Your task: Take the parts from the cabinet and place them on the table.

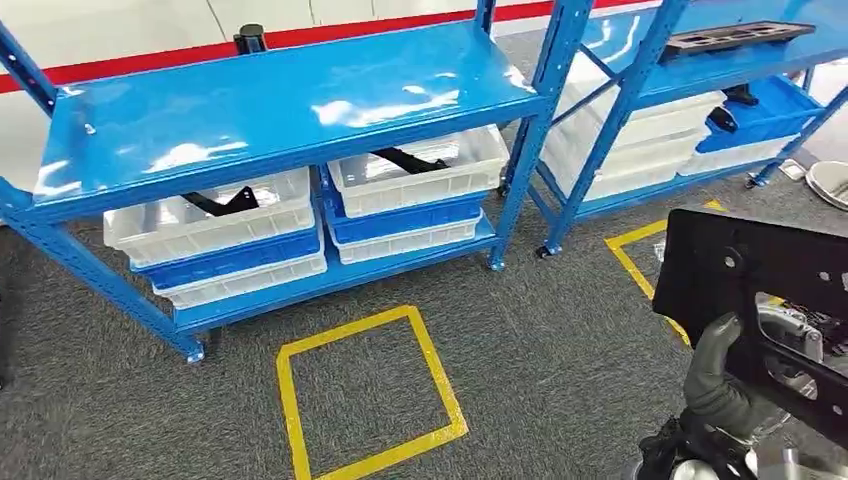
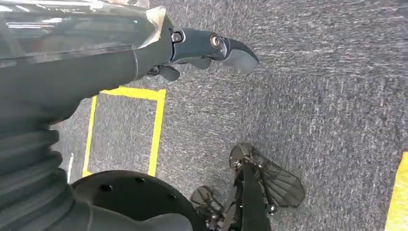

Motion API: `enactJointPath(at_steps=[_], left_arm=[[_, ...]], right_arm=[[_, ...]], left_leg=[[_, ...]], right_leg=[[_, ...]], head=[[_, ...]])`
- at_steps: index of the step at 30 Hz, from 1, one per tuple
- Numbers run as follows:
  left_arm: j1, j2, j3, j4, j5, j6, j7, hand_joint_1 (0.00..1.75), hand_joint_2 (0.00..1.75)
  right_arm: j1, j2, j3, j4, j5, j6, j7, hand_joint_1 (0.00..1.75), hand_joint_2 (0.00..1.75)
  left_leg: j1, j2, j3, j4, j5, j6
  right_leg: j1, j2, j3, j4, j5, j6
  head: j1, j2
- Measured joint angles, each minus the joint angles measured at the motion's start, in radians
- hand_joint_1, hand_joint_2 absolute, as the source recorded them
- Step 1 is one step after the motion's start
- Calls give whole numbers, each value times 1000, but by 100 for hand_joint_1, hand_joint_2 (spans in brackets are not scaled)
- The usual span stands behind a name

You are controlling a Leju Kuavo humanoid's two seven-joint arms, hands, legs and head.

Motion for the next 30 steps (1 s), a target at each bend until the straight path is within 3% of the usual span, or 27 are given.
enactJointPath(at_steps=[1, 2, 3, 4, 5, 7, 8, 9, 10, 12, 13, 14, 16, 17, 18, 19, 21, 22, 23, 24, 25, 27, 28, 29, 30], left_arm=[[0, 0, 0, 0, 0, 0, 0, 0, 175], [-1, -1, 0, 0, 0, 0, -1, 0, 175], [-1, 0, 0, 0, 0, 1, -3, 0, 175], [-1, 0, 1, 0, 2, 2, -5, 0, 175], [0, 0, 1, 0, 3, 2, -7, 0, 175], [-1, 0, 1, 0, 8, 3, -15, 0, 175], [-2, 0, 2, 0, 9, 3, -18, 0, 175], [-3, 0, 2, 0, 10, 3, -21, 0, 175], [-2, -1, 3, 0, 11, 3, -21, 0, 175], [-2, -1, 6, 0, 17, 3, -21, 0, 175], [-1, -1, 8, 0, 22, 3, -20, 0, 175], [-1, 0, 10, 0, 24, 3, -18, 0, 175], [-1, 0, 16, 0, 32, 5, -9, 0, 175], [-1, -1, 18, 0, 34, 7, -5, 0, 175], [-1, -2, 20, 0, 40, 8, -2, 0, 175], [-1, -3, 25, 0, 42, 9, 1, 0, 175], [-2, -5, 29, 0, 42, 10, 4, 0, 175], [-2, -6, 29, 0, 41, 10, 6, 0, 175], [-2, -10, 29, 0, 40, 5, 8, 0, 175], [-3, -10, 29, 0, 39, 4, 12, 0, 175], [-3, -10, 29, 0, 37, 3, 16, 0, 175], [-2, -10, 29, 0, 35, 2, 23, 0, 175], [-1, -10, 29, 0, 33, 2, 25, 0, 175], [-1, -10, 29, 0, 33, 3, 26, 0, 175], [-1, -10, 29, 0, 33, 4, 27, 0, 175]], right_arm=[[0, 0, 0, 0, 0, -2, 0, 175, 175], [-1, 0, 0, 0, 2, -3, 0, 175, 175], [-5, 0, 0, 0, 3, -3, 0, 175, 175], [-8, 1, 2, 0, 5, -3, 1, 175, 175], [-8, 1, 2, 1, 5, -3, 1, 175, 175], [-8, 2, 2, 4, 6, -3, 1, 175, 175], [-9, 2, 2, 5, 10, -3, 1, 175, 175], [-12, 3, 2, 5, 12, -3, 1, 175, 175], [-17, 4, 3, 6, 14, -3, 1, 175, 175], [-18, 8, 7, 8, 20, -2, 1, 175, 175], [-18, 9, 9, 11, 23, -1, 2, 175, 175], [-19, 9, 10, 14, 23, 1, 4, 175, 175], [-23, 9, 13, 21, 22, 8, 7, 175, 175], [-27, 9, 16, 25, 20, 11, 7, 175, 175], [-34, 9, 19, 31, 18, 13, 7, 175, 175], [-45, 9, 22, 36, 17, 15, 7, 175, 175], [-53, 9, 25, 44, 17, 16, 6, 175, 175], [-53, 9, 25, 49, 16, 16, 6, 175, 175], [-55, 8, 25, 52, 16, 16, 6, 175, 175], [-55, 8, 26, 55, 16, 16, 5, 175, 175], [-63, 8, 26, 59, 16, 16, 5, 175, 175], [-69, 8, 26, 66, 16, 16, 3, 175, 175], [-69, 8, 26, 71, 14, 17, 2, 175, 175], [-69, 8, 26, 75, 13, 19, 2, 175, 175], [-70, 8, 26, 79, 13, 21, 1, 175, 175]], left_leg=[[1, 11, 2, 0, -1, -1], [0, 19, 6, 1, -2, -5], [-10, 27, 6, 4, -5, -10], [-13, 35, 6, 4, -7, -16], [-15, 42, 6, 3, -4, -20], [-12, 63, 10, 2, -3, -26], [-4, 41, 6, 9, -16, -38], [-3, -5, -3, 36, -41, -41], [-3, -36, -34, 111, -91, -40], [-4, -53, -105, 269, -162, -40], [-4, -54, -130, 321, -172, -39], [-3, -54, -127, 316, -156, -38], [-2, -60, -62, 190, -75, -34], [2, -81, -20, 103, -34, -32], [8, -135, 7, 45, -29, -30], [10, -140, 10, 27, -34, -33], [-1, -121, 4, 34, -31, -26], [-6, -108, 5, 29, -26, -15], [4, -91, 6, 17, -17, -3], [-1, -84, 7, 16, -14, 1], [0, -68, 4, 14, -13, 8], [-4, -40, 0, 14, -12, 10], [-4, -26, -2, 14, -12, 10], [-4, -14, -2, 14, -12, 10], [-4, -1, -1, 15, -12, 10]], right_leg=[[-2, -13, 49, -97, 40, 12], [-3, -50, 100, -195, 74, 20], [-1, -100, 118, -245, 76, 15], [7, -79, 121, -242, 84, 1], [6, -71, 115, -238, 84, -4], [6, -48, 108, -237, 90, -15], [-13, -36, 110, -240, 96, -26], [-10, -27, 108, -240, 97, -28], [-9, -20, 105, -240, 100, -43], [-4, 1, 100, -239, 103, -49], [-2, 14, 98, -239, 104, -50], [-1, 27, 98, -238, 105, -50], [-2, 53, 99, -233, 105, -49], [-4, 66, 98, -228, 104, -48], [-2, 77, 92, -222, 104, -46], [9, 89, 82, -212, 102, -37], [-1, 108, 70, -220, 113, -21], [1, 121, 65, -224, 119, -11], [-1, 123, 56, -220, 118, -6], [-2, 78, 46, -205, 108, -6], [3, 34, 15, -139, 73, -11], [3, 13, -56, 15, 12, -13], [2, 9, -82, 76, -4, -10], [1, 6, -85, 88, -2, -4], [-2, 2, -62, 53, 14, 5]], head=[[0, 0], [0, 0], [6, 0], [4, 0], [-3, 0], [-2, 0], [-4, 0], [-5, 0], [-6, 0], [-8, 0], [-8, 0], [-8, 0], [-8, 0], [-8, 0], [-8, 0], [-5, 0], [-8, 0], [-6, 0], [-7, 0], [-7, 0], [6, 0], [6, 0], [8, 0], [7, 0], [7, 0]])
